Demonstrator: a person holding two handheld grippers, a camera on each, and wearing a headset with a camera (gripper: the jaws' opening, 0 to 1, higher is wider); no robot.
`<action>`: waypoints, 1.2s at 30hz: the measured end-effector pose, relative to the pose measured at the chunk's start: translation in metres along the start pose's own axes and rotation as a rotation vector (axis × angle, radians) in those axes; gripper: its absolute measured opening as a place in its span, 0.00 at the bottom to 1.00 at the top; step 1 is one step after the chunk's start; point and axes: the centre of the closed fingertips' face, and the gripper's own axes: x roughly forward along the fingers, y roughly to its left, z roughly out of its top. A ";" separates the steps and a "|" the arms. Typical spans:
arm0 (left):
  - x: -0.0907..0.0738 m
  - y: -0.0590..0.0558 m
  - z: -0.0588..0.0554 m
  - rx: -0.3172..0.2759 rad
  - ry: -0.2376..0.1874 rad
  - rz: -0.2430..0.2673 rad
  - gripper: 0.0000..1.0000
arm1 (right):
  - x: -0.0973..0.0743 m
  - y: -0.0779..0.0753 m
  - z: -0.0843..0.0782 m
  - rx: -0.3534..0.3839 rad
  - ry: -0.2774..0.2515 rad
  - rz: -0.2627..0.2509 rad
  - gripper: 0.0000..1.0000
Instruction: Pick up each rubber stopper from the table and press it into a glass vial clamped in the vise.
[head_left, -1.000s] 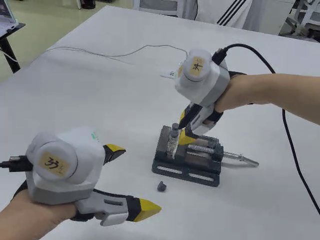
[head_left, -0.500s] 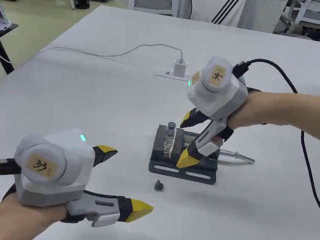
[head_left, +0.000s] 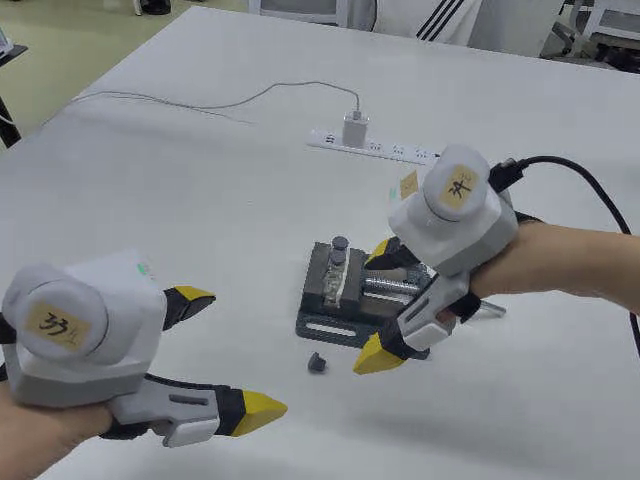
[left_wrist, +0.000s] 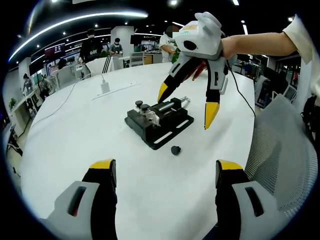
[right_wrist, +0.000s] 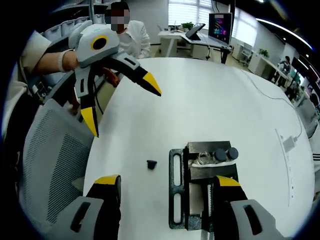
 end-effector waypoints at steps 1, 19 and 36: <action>-0.001 -0.001 -0.001 -0.001 0.000 0.000 0.80 | 0.000 0.001 0.000 0.000 0.000 0.002 0.73; -0.002 -0.003 -0.008 -0.017 -0.002 0.004 0.80 | 0.010 0.018 0.007 0.004 -0.027 0.030 0.64; -0.006 -0.004 -0.015 -0.040 -0.005 0.008 0.79 | 0.040 0.033 0.012 0.028 0.023 0.106 0.40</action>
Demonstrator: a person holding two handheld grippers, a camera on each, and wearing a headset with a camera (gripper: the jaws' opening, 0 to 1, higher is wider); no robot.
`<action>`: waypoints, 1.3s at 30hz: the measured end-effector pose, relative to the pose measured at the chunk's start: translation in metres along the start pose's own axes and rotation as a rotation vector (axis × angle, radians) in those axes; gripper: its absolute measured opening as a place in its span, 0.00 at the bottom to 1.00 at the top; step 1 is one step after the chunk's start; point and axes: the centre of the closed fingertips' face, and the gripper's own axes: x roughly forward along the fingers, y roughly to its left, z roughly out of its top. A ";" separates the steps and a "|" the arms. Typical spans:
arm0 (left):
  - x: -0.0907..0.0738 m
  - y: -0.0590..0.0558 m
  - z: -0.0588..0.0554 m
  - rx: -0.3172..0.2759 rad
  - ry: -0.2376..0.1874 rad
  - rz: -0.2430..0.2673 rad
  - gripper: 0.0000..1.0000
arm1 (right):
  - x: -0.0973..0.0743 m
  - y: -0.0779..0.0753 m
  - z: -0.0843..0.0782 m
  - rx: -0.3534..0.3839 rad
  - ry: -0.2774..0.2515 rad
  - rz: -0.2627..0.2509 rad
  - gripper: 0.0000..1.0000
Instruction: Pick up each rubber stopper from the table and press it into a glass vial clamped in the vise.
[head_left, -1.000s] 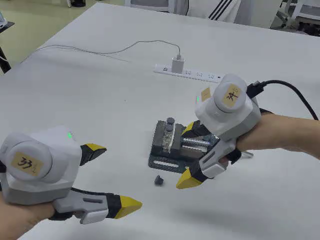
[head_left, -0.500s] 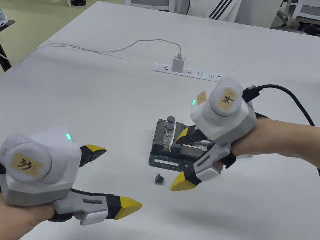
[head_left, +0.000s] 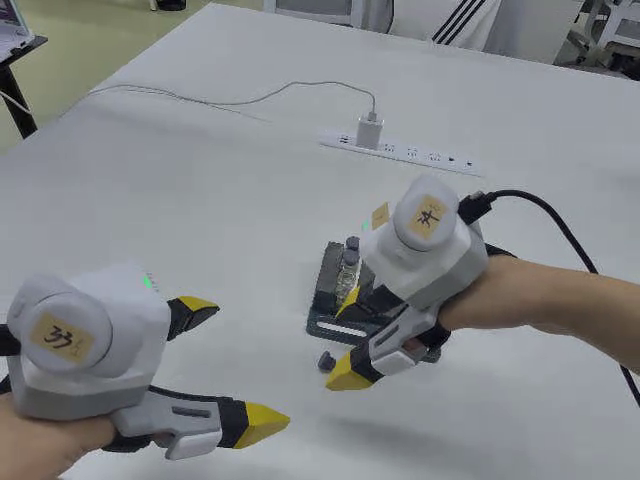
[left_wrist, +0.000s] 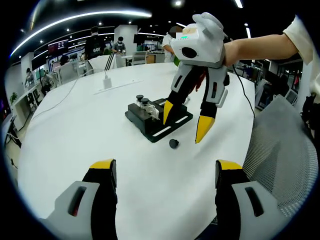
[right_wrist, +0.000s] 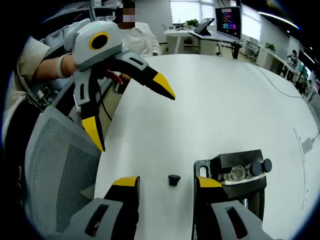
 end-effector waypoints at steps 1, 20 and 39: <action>0.000 0.000 0.000 -0.002 -0.001 0.000 0.79 | 0.002 0.000 0.000 0.002 0.003 0.003 0.39; -0.005 0.003 -0.013 -0.044 -0.009 0.011 0.79 | 0.027 -0.006 -0.003 0.023 0.075 0.000 0.17; -0.001 0.001 -0.019 -0.075 -0.010 0.009 0.79 | 0.031 -0.012 -0.008 -0.034 0.121 -0.028 0.11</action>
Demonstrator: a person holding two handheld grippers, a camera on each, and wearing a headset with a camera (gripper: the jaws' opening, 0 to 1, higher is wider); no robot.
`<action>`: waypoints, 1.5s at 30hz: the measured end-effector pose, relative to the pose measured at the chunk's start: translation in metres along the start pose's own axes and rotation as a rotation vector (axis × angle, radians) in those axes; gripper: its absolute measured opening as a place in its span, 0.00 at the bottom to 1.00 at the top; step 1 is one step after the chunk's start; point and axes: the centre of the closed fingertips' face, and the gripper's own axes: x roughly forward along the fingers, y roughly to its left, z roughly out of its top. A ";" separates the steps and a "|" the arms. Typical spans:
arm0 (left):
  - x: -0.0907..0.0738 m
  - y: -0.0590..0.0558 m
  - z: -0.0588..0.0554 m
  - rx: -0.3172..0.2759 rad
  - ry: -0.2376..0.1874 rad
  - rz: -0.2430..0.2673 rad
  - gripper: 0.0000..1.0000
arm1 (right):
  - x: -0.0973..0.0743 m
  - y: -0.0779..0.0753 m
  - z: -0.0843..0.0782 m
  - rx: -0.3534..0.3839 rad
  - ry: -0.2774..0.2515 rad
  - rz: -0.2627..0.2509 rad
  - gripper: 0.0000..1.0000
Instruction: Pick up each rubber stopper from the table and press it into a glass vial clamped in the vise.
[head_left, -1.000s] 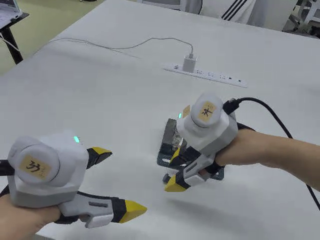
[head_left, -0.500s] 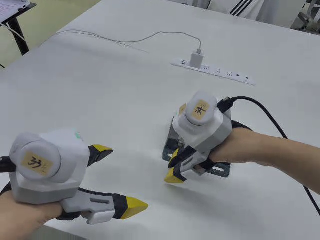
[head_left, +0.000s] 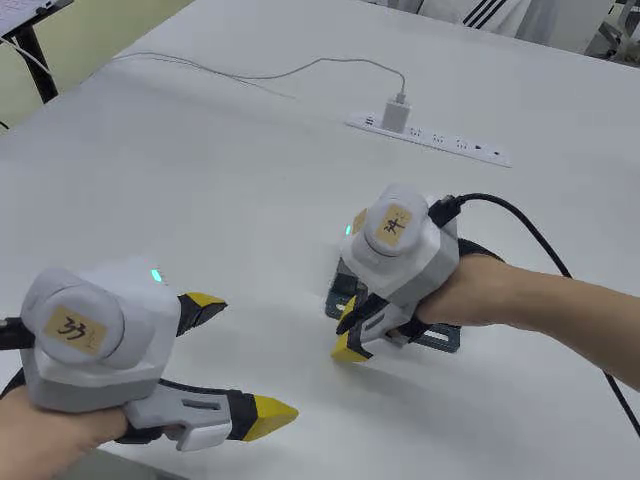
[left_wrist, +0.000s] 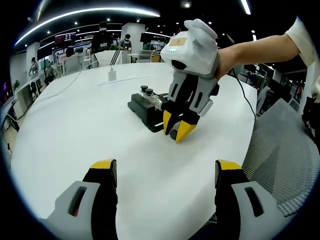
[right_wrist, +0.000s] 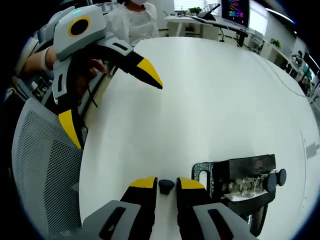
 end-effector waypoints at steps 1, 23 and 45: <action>0.000 0.000 0.000 -0.001 0.001 0.000 0.79 | 0.000 0.000 -0.001 -0.008 0.006 -0.006 0.10; 0.003 -0.003 0.001 0.001 0.001 -0.003 0.78 | 0.000 0.000 -0.002 -0.022 0.010 -0.028 0.07; 0.019 -0.016 0.050 0.017 -0.138 -0.017 0.75 | -0.107 -0.026 0.017 0.130 -0.387 -0.258 0.07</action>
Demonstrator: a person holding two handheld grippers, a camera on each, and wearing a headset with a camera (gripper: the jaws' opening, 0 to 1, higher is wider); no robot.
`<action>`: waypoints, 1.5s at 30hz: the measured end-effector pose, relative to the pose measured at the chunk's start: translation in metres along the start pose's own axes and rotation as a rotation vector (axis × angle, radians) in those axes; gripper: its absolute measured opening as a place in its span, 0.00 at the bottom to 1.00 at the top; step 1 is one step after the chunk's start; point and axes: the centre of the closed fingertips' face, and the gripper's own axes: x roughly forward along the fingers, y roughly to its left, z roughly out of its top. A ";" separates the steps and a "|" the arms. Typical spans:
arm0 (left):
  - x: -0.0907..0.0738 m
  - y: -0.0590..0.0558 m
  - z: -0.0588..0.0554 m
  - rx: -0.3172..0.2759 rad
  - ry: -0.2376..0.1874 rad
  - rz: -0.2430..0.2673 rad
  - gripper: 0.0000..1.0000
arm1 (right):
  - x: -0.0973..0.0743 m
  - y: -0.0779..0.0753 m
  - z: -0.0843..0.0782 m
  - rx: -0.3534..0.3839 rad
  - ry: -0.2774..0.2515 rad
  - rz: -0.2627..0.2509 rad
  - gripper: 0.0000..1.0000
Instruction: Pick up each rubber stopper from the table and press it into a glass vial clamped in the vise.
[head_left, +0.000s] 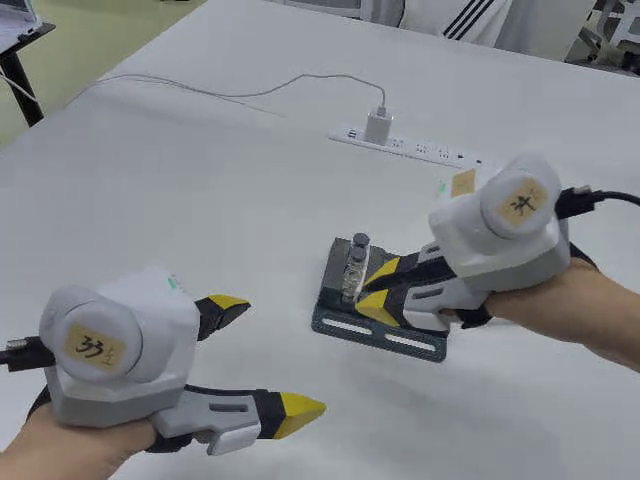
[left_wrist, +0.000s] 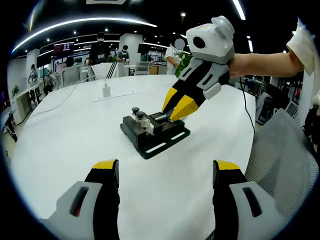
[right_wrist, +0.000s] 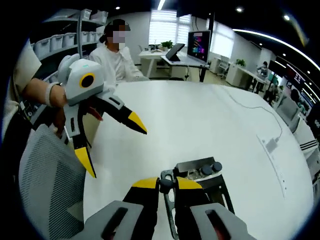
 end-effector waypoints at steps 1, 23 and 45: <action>0.002 0.000 0.006 0.002 -0.012 0.003 0.74 | -0.007 -0.002 0.006 0.041 -0.041 -0.013 0.07; 0.035 -0.035 0.089 0.017 -0.232 -0.089 0.42 | -0.081 0.007 0.049 0.247 -0.512 -0.137 0.06; 0.030 -0.073 0.109 -0.084 -0.312 -0.293 0.08 | -0.086 0.025 0.037 0.356 -0.599 -0.059 0.06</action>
